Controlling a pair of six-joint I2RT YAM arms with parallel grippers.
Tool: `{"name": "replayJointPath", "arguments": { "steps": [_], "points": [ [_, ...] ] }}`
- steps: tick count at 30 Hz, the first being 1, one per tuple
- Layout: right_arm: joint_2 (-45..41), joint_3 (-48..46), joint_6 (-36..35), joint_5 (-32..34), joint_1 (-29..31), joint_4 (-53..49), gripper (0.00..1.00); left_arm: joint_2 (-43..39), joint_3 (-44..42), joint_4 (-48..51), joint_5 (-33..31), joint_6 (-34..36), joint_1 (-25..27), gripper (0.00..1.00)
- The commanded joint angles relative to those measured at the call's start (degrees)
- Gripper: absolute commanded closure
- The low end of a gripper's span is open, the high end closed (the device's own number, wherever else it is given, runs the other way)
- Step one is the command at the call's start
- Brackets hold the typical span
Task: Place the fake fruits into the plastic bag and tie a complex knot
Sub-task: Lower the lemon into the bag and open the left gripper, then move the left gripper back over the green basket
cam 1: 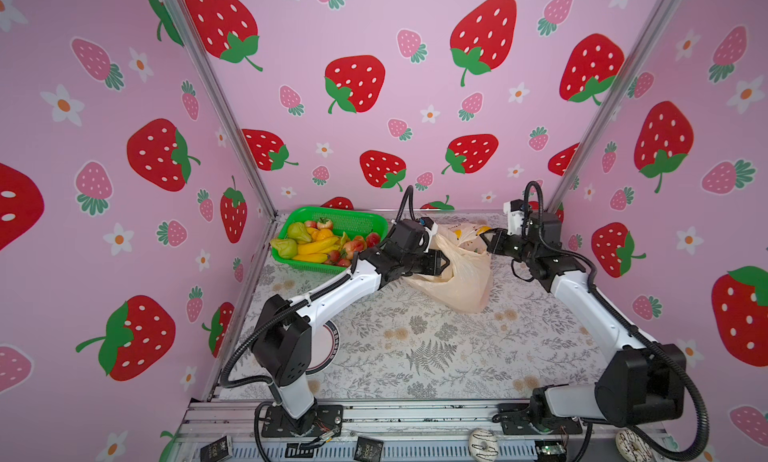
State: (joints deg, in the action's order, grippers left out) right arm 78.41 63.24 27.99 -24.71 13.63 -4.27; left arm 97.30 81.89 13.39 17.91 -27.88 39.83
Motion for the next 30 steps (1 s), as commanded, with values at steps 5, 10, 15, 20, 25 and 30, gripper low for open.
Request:
{"name": "replayJointPath", "arguments": {
  "steps": [5, 10, 15, 20, 25, 30],
  "points": [
    [-2.2, 0.3, -2.5, 3.0, -0.5, -2.0, 0.93, -11.6, -7.7, -0.2, 7.0, 2.3, -4.8, 0.54],
    [-2.1, 0.3, -2.9, 3.3, -0.6, -2.0, 0.93, -22.7, -14.9, 1.9, -0.4, 2.1, -10.6, 0.49],
    [-1.3, 0.2, -3.1, 2.7, -0.7, -1.4, 0.93, -28.7, -20.4, 5.2, -17.1, 1.8, -17.2, 0.39],
    [-0.4, 0.5, -3.6, 1.9, -0.7, -1.4, 0.93, -23.0, -18.7, 6.5, -17.1, 1.2, -22.4, 0.36],
    [-0.6, 0.3, -4.0, 1.8, -1.0, -1.2, 0.93, -14.2, -14.2, 8.6, -19.2, 2.7, -22.7, 0.39],
    [-0.2, 0.2, -4.2, 1.2, -1.2, -1.0, 0.93, -7.4, -10.8, 9.2, -20.4, 4.0, -22.8, 0.52]
  ]
}}
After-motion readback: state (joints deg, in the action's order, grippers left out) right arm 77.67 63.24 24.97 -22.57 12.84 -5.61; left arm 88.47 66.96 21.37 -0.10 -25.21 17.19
